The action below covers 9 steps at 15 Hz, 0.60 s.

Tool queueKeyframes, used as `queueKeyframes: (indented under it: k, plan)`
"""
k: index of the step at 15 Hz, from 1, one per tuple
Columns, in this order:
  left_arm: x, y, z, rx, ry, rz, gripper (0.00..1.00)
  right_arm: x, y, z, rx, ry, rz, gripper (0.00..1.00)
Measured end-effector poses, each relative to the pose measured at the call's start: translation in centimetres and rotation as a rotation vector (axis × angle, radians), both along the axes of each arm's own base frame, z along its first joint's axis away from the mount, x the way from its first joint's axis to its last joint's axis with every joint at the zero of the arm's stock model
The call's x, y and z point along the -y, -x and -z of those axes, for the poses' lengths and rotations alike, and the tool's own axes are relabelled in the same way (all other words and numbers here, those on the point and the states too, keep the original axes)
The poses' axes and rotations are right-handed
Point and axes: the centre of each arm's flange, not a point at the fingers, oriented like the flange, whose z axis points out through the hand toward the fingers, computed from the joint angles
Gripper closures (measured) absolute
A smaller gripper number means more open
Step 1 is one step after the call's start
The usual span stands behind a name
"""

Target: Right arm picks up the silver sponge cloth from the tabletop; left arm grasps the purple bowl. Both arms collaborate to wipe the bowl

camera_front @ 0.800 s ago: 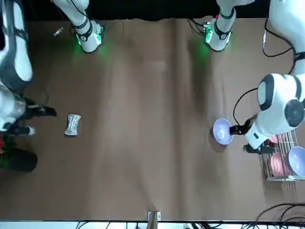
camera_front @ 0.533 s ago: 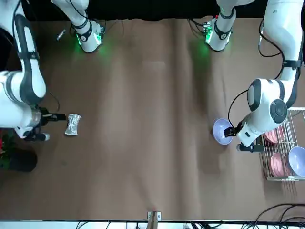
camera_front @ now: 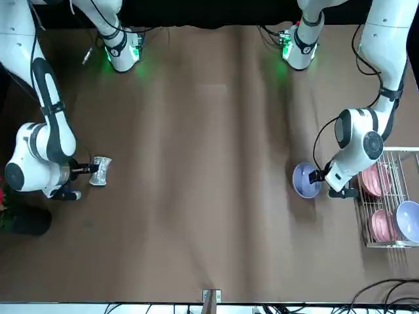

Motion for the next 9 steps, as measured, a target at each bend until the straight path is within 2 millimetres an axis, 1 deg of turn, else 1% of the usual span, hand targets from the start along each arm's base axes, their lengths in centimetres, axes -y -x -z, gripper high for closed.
queueKeyframes:
  k: [1,2,3,4,5,6,8,9]
  plan:
    - [0.1,0.1,0.3,-0.006,0.001,0.001,0.03,-0.1,-0.1,0.5,0.006,0.001,-0.003,0.30]
    - [0.1,0.2,0.5,-0.010,0.002,0.002,0.09,-0.3,-0.2,1.0,0.006,0.000,-0.005,0.30]
    - [0.1,0.2,0.7,-0.011,0.002,0.002,0.09,-0.4,-0.1,1.5,0.000,-0.001,-0.006,0.32]
    - [0.1,0.2,0.7,-0.012,0.002,0.002,0.14,-0.4,0.0,2.1,-0.007,-0.003,-0.007,0.32]
    - [0.1,0.2,0.7,-0.012,0.002,0.002,0.23,-0.5,0.0,2.5,-0.014,-0.004,-0.008,0.36]
    - [0.1,0.2,0.7,-0.011,0.002,0.002,0.43,-0.5,0.2,3.2,-0.023,-0.004,-0.010,0.37]
    - [0.1,0.2,0.7,-0.011,0.002,0.002,0.62,-0.4,0.2,3.5,-0.027,0.002,-0.016,0.38]
    - [0.1,0.2,0.7,-0.011,0.002,0.002,0.65,-0.4,0.3,3.7,-0.031,0.002,-0.017,0.40]
